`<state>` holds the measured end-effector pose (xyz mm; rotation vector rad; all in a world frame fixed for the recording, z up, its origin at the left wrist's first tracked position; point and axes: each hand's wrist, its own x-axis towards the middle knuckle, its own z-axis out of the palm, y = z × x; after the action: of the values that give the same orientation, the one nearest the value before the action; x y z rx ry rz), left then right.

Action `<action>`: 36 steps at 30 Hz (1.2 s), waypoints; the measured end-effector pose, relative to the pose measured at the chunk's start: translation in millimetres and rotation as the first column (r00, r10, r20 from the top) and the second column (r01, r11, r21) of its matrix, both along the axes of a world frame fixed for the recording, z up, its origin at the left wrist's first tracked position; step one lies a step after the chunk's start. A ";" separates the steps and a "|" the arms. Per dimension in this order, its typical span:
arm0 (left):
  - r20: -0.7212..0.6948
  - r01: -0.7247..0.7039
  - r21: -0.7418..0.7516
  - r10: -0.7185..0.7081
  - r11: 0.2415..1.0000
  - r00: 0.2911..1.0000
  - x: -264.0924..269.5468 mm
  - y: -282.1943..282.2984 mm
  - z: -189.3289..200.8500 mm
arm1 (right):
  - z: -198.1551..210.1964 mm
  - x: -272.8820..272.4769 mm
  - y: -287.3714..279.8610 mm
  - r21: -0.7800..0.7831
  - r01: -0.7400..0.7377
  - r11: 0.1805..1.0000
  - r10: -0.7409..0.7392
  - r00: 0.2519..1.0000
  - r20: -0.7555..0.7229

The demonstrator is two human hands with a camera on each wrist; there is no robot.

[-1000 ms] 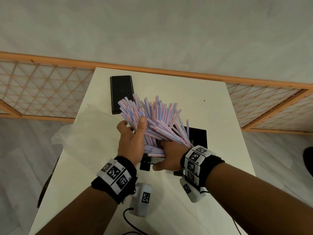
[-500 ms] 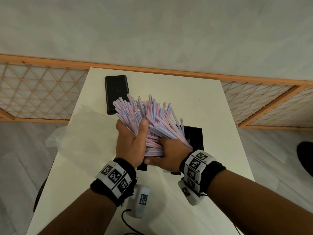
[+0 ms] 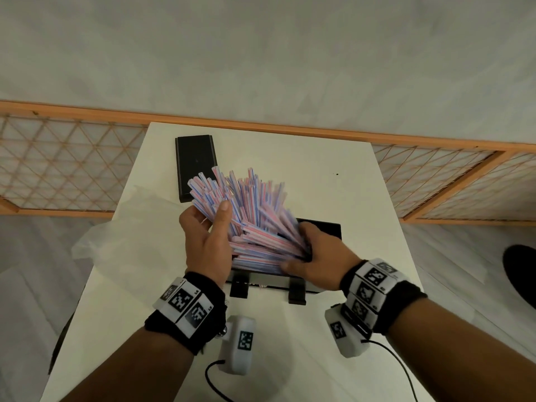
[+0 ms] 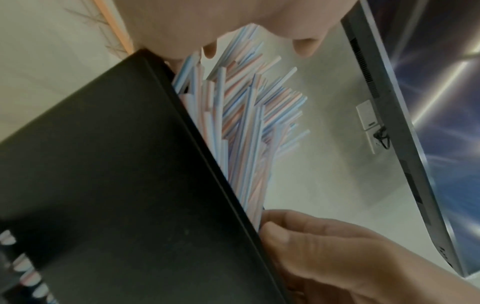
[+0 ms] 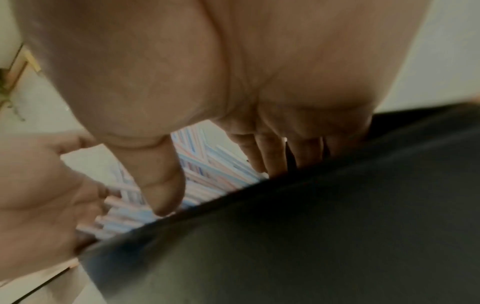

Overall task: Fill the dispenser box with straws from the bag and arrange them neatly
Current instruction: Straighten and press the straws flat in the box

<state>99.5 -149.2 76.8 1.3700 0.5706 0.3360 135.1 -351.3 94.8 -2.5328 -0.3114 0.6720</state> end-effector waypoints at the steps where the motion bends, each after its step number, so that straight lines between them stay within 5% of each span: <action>1: -0.010 0.000 -0.015 0.000 1.000 1.000 0.1 -0.8 -1.4 | -5.8 0.5 3.9 -0.018 -0.016 1.000 0.016 1.000 0.001; 5: -0.020 -0.001 -0.032 0.000 0.999 1.000 -1.3 -0.2 -1.3 | -17.4 4.1 6.4 -0.148 0.037 0.988 -0.028 0.997 0.068; 9: -0.002 0.014 -0.002 -0.014 1.000 1.000 -3.4 -2.7 -2.7 | -25.4 8.5 14.0 -0.234 0.069 0.970 -0.076 0.997 -0.022; 17: 0.027 0.019 0.068 -0.021 0.997 0.999 -2.4 -7.6 -3.9 | -24.8 11.0 22.6 -0.112 -0.030 0.993 0.025 0.998 -0.051; 27: 0.188 0.006 -0.022 -0.002 1.000 0.982 -1.4 -0.4 9.0 | -17.8 -5.2 36.9 0.005 -0.133 0.991 0.129 0.972 0.198; 32: 0.162 0.015 0.110 -0.033 0.994 0.986 -1.2 7.2 21.1 | 8.5 -17.5 11.0 0.030 -0.065 0.997 0.052 0.947 0.316; 36: 0.227 -0.078 0.464 -0.034 0.882 0.973 -4.8 8.2 47.2 | 26.9 -9.3 -22.3 -0.075 0.095 0.993 -0.065 0.941 0.331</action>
<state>94.7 -141.1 123.9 1.7634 0.3188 0.6766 125.8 -373.6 121.7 -2.7251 -0.2941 0.2336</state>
